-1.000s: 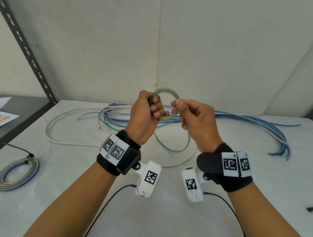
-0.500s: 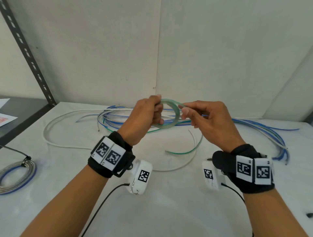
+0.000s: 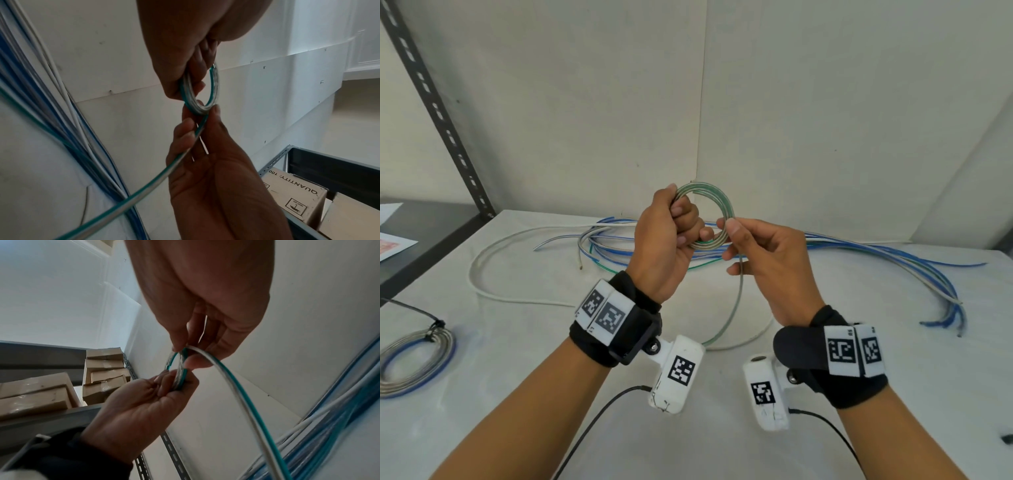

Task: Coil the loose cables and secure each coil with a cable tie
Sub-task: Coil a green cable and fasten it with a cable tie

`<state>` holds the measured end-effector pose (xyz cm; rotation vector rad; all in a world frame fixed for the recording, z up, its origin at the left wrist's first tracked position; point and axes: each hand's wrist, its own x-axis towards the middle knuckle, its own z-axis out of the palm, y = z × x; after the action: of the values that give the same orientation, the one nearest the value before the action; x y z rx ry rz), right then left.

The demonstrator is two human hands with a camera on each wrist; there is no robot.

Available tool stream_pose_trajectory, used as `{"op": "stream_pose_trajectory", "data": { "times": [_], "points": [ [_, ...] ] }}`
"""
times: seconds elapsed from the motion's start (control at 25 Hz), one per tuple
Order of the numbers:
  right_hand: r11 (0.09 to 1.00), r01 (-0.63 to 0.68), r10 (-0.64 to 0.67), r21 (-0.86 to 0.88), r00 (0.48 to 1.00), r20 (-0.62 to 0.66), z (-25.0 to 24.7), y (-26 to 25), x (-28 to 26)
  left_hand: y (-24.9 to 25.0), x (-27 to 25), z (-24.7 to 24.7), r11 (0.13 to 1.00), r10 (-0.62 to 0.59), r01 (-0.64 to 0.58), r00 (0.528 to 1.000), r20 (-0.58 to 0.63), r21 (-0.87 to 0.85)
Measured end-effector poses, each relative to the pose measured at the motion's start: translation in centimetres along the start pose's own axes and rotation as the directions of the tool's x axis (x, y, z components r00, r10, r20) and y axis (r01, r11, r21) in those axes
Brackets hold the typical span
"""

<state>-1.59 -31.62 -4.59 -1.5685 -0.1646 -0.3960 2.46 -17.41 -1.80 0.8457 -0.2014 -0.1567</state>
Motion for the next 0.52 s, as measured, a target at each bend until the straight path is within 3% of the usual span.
{"op": "stream_pose_trajectory", "data": {
  "times": [0.2,0.36,0.44,0.52],
  "points": [
    [0.994,0.054,-0.059,-0.094,0.997,-0.048,-0.4,0.0,0.3,-0.9,-0.2,0.2,0.998,0.034,-0.032,0.999,-0.033,0.053],
    [0.978,0.115,-0.124,-0.176,0.992,-0.039,-2.1,-1.0,1.0,-0.4,-0.3,0.4,0.971,-0.002,-0.002,1.0,0.015,0.24],
    [0.934,0.159,-0.151,-0.321,0.987,0.052,-3.6,-1.6,1.3,0.4,-0.2,-0.3,0.864,0.055,-0.098,0.993,0.101,0.494],
    [0.859,0.189,-0.133,-0.476,0.98,0.151,-4.6,-1.9,1.3,1.4,-0.3,-1.3,0.635,0.041,-0.236,0.961,0.273,0.735]
  ]
}}
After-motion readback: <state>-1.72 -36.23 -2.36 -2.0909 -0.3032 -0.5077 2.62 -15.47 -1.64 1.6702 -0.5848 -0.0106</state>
